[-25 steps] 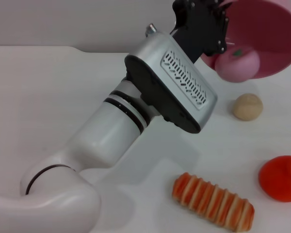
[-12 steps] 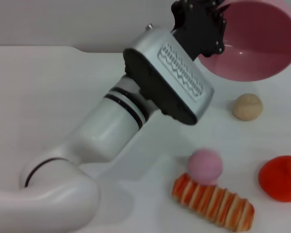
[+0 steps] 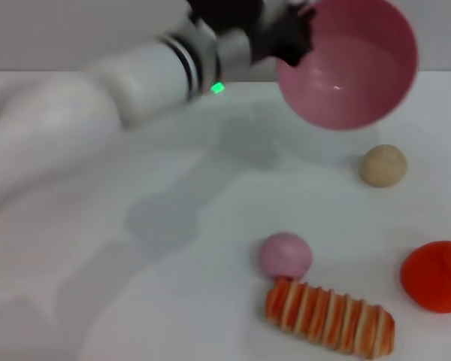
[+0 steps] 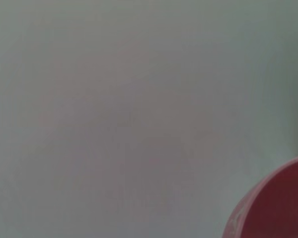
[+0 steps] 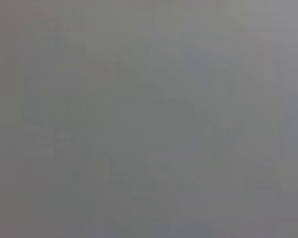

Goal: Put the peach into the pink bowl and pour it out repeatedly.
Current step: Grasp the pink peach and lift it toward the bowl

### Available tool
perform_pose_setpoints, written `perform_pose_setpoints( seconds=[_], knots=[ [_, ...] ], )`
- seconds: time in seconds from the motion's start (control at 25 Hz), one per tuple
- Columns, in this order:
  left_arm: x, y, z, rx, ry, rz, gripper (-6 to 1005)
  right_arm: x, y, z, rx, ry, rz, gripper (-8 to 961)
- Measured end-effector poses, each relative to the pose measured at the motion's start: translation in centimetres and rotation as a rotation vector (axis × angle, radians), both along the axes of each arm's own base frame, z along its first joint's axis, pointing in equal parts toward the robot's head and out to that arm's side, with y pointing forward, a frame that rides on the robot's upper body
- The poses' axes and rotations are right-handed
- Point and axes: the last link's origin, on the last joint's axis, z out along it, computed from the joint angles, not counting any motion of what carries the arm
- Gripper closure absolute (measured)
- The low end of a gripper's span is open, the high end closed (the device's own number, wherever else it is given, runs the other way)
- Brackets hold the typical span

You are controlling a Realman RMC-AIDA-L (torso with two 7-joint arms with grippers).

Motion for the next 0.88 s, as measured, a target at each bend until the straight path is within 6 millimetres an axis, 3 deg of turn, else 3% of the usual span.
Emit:
perform_pose_setpoints(
  seconds=[0.04,0.08,0.16,0.2,0.28,0.36,0.48,0.56,0.72,0.76,0.8,0.84,0.88],
  knots=[
    [-0.1,1.2,0.6,-0.054,-0.006,0.064,957,-0.1,0.2,-0.2,-0.034,0.011,0.01,577],
    [-0.5,3.8,2.6,-0.161,-0.026,0.209,957,-0.3,0.3,-0.4,-0.069,0.027,0.02,577],
    [-0.7,4.8,3.5,-0.207,-0.034,0.272,957,-0.7,0.8,-0.7,-0.148,0.059,0.044,577],
    [-1.3,6.5,5.3,-0.289,-0.063,0.389,957,-1.1,0.9,-0.8,-0.188,0.06,0.063,577],
    [-1.5,6.7,5.6,-0.304,-0.066,0.407,957,-1.9,1.1,-1.1,-0.257,0.036,0.096,577],
    [-2.2,7.9,7.7,-0.336,-0.084,0.483,957,-2.9,1.2,-1.6,-0.342,0.003,0.136,577],
    [-2.2,7.9,7.7,-0.336,-0.084,0.483,957,-4.8,1.3,-2.4,-0.497,-0.072,0.192,576],
    [-4.7,8.6,11.3,-0.339,-0.07,0.608,957,-6.6,1.2,-3.0,-0.64,-0.143,0.224,576],
    [-4.7,8.6,11.3,-0.339,-0.07,0.608,957,-10.5,0.7,-4.5,-0.972,-0.328,0.234,576],
    [-6.1,8.5,12.1,-0.334,-0.076,0.643,957,-11.4,0.5,-4.9,-1.054,-0.375,0.229,576],
    [-6.1,8.5,12.1,-0.334,-0.076,0.643,957,-12.3,0.2,-5.3,-1.126,-0.423,0.222,576],
    [-8.1,8.1,12.6,-0.326,-0.083,0.687,957,-13.5,0.0,-5.7,-1.205,-0.48,0.218,576],
    [-8.1,8.1,12.6,-0.326,-0.083,0.687,957,-14.3,-0.3,-6.2,-1.291,-0.53,0.198,577]
  ],
)
